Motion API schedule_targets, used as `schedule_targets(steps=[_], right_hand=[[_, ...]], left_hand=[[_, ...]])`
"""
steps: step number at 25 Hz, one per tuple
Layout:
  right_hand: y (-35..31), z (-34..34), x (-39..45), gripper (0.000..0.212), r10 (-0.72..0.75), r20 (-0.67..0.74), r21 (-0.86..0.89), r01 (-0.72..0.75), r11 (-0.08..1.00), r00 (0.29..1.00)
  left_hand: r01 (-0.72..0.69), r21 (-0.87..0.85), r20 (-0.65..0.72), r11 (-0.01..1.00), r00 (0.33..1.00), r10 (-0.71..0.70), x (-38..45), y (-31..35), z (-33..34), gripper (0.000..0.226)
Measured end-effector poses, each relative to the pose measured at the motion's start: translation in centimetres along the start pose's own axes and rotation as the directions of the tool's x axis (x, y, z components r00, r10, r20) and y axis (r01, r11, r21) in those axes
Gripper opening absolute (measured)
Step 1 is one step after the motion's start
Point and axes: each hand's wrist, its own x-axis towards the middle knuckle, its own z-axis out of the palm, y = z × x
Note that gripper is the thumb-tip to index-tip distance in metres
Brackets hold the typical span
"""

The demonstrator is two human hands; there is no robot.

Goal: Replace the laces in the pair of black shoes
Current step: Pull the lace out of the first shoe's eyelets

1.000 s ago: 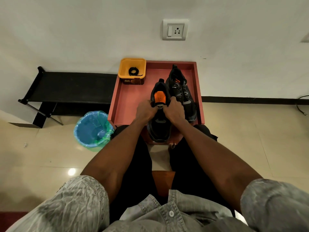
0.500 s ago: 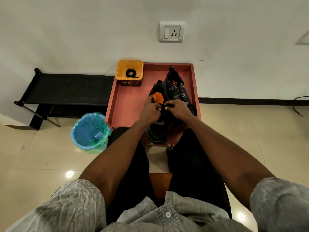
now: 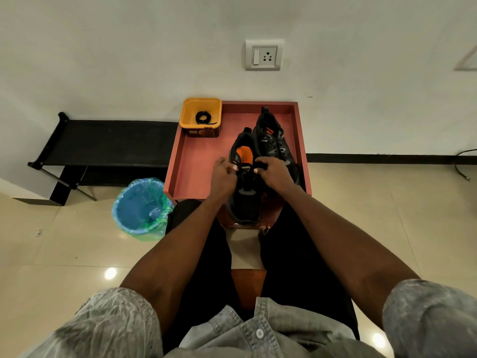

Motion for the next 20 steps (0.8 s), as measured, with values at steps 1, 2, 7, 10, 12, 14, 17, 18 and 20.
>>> schedule_targets(steps=[1, 2, 7, 10, 12, 14, 17, 18, 20], right_hand=[[0.1, -0.1, 0.0, 0.038, 0.018, 0.01, 0.014, -0.018, 1.0, 1.0], [0.1, -0.2, 0.0, 0.037, 0.025, 0.017, 0.021, -0.025, 0.999, 1.0], [-0.3, 0.3, -0.2, 0.036, 0.01, 0.009, 0.038, -0.01, 0.999, 1.0], [-0.5, 0.6, -0.2, 0.034, -0.028, 0.003, 0.018, 0.028, 0.999, 1.0], [-0.7, 0.5, -0.2, 0.033, -0.049, 0.012, 0.011, 0.049, 0.999, 0.999], [-0.8, 0.5, -0.2, 0.033, -0.056, 0.014, 0.007, 0.056, 0.998, 0.998], [-0.8, 0.7, -0.2, 0.033, -0.053, 0.011, -0.009, 0.053, 0.999, 0.999], [-0.7, 0.8, -0.2, 0.035, -0.049, 0.006, -0.021, 0.049, 0.999, 0.999], [-0.6, 0.7, -0.2, 0.037, -0.046, 0.004, -0.039, 0.046, 0.998, 0.999]], left_hand=[[0.157, -0.268, -0.084, 0.951, 0.979, -0.186, 0.1, -0.2, -0.3, 0.025], [0.28, -0.5, -0.079, 0.82, 0.927, -0.366, 0.0, -0.5, -0.4, 0.022], [0.206, -0.064, -0.225, 0.977, 0.95, -0.215, -0.3, -0.9, -0.3, 0.021], [-0.215, 0.461, 0.107, 0.861, 0.977, 0.187, 0.2, 0.2, -0.1, 0.035], [-0.388, 0.648, 0.353, 0.655, 0.915, 0.193, 0.6, 0.4, 0.2, 0.035], [-0.415, 0.692, 0.403, 0.59, 0.901, 0.161, 0.9, 0.0, 0.6, 0.034], [-0.365, 0.497, 0.293, 0.787, 0.925, 0.244, 0.7, -0.1, 0.3, 0.024], [-0.32, 0.402, 0.212, 0.858, 0.944, 0.253, 0.3, 0.1, -0.2, 0.021], [-0.181, 0.241, -0.077, 0.953, 0.976, 0.204, 0.1, 0.3, -1.5, 0.015]])
